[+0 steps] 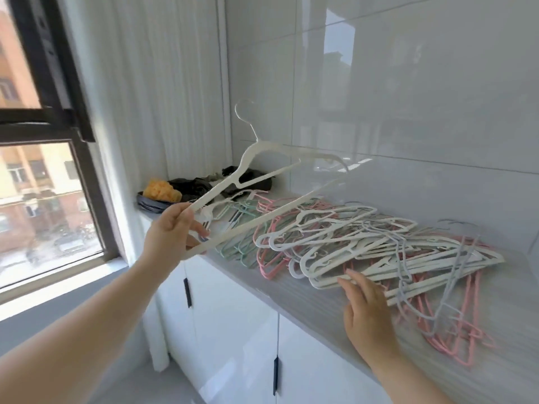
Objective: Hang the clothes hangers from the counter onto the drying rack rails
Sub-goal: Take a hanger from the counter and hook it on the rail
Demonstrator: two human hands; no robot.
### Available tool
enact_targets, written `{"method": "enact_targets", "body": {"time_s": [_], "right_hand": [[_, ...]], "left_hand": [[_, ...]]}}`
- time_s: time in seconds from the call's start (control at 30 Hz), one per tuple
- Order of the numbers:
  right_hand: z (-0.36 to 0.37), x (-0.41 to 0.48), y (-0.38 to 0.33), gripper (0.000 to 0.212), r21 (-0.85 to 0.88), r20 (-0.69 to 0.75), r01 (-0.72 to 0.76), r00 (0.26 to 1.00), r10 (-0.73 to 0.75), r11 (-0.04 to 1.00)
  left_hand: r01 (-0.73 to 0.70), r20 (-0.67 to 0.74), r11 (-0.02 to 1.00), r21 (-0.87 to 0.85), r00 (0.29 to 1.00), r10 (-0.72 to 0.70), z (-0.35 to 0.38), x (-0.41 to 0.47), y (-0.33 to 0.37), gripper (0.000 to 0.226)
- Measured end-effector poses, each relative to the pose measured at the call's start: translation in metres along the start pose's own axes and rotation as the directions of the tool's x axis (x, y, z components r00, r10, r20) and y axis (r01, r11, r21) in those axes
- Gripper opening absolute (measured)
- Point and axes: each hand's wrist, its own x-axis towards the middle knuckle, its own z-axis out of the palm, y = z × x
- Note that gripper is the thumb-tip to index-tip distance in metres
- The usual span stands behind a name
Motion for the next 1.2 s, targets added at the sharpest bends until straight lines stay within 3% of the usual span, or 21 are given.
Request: {"method": "enact_targets", "body": {"time_s": [0.13, 0.23, 0.3, 0.4, 0.53, 0.67, 0.97, 1.2], "right_hand": [[-0.009, 0.042, -0.056, 0.034, 0.213, -0.12, -0.009, 0.992, 0.036, 0.977], [-0.012, 0.082, -0.108, 0.046, 0.258, -0.118, -0.014, 0.992, 0.046, 0.966], [-0.01, 0.099, -0.144, 0.061, 0.273, -0.008, -0.009, 1.0, 0.011, 0.962], [-0.006, 0.109, -0.199, 0.065, 0.317, 0.134, 0.024, 0.988, -0.07, 0.948], [-0.008, 0.112, -0.278, 0.039, 0.448, 0.324, 0.028, 0.926, -0.192, 0.894], [-0.024, 0.098, -0.37, 0.015, 0.642, 0.311, 0.136, 0.854, -0.418, 0.755], [-0.114, 0.016, -0.631, 0.018, 0.863, 0.15, 0.218, 0.752, -0.642, 0.457], [-0.205, -0.069, -0.839, 0.024, 0.948, 0.08, 0.18, 0.666, -0.741, 0.264]], "left_hand": [[-0.03, -0.086, 0.985, 0.172, 0.995, 0.045, -0.066, -0.049, -0.002, 0.028], [-0.013, -0.145, 0.959, 0.284, 0.988, 0.057, -0.118, -0.085, -0.006, 0.031], [0.015, -0.208, 0.955, 0.297, 0.977, 0.049, -0.153, -0.113, -0.005, 0.031], [0.073, -0.323, 0.957, 0.282, 0.946, 0.023, -0.206, -0.157, 0.002, 0.028], [0.141, -0.449, 0.959, 0.247, 0.894, -0.016, -0.271, -0.217, 0.017, 0.028], [0.232, -0.558, 0.939, 0.253, 0.828, -0.054, -0.338, -0.275, 0.031, 0.027], [0.515, -0.619, 0.736, 0.44, 0.767, -0.167, -0.524, -0.448, 0.067, 0.02], [0.667, -0.819, 0.639, 0.384, 0.565, -0.097, -0.65, -0.596, 0.105, 0.022]]}}
